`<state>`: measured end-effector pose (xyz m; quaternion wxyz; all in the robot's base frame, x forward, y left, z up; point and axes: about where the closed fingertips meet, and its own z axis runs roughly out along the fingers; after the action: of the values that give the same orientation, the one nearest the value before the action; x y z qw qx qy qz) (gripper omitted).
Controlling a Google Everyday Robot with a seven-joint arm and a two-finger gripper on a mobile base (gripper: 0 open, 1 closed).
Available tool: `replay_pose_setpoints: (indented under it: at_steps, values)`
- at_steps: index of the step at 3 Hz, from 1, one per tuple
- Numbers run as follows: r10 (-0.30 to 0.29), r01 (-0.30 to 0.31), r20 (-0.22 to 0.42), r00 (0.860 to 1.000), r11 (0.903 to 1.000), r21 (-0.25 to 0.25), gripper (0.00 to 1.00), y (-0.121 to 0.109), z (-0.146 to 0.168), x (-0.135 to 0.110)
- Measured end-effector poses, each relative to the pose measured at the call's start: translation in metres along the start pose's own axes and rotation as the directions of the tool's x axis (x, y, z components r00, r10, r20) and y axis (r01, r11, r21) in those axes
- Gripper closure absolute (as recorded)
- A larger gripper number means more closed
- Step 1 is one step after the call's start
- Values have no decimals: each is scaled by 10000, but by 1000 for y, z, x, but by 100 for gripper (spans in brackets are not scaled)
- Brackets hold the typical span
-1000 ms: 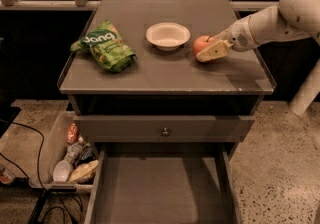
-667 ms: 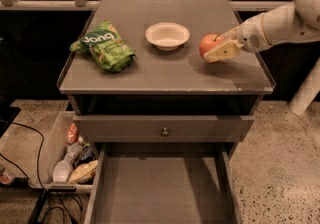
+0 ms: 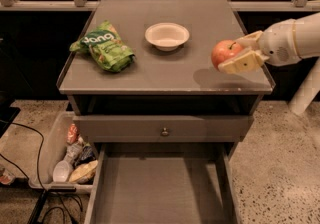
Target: Place apple into middle drawer
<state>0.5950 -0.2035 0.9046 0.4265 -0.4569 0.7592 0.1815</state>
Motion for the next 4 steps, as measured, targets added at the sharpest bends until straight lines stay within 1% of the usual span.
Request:
replay_pose_setpoints:
  at_steps: [1,2,3,4]
  values:
    - [12,-13,-13,10000,9998,-177,100,42,-32,23]
    - [32,-32,-15,10000,9998,-189,100,42,-31,23]
    - [73,-74,-32,10000,9992,-398,100,70,-27,36]
    - [438,-440,-53,9990,9969,-644,100,124,-18,64]
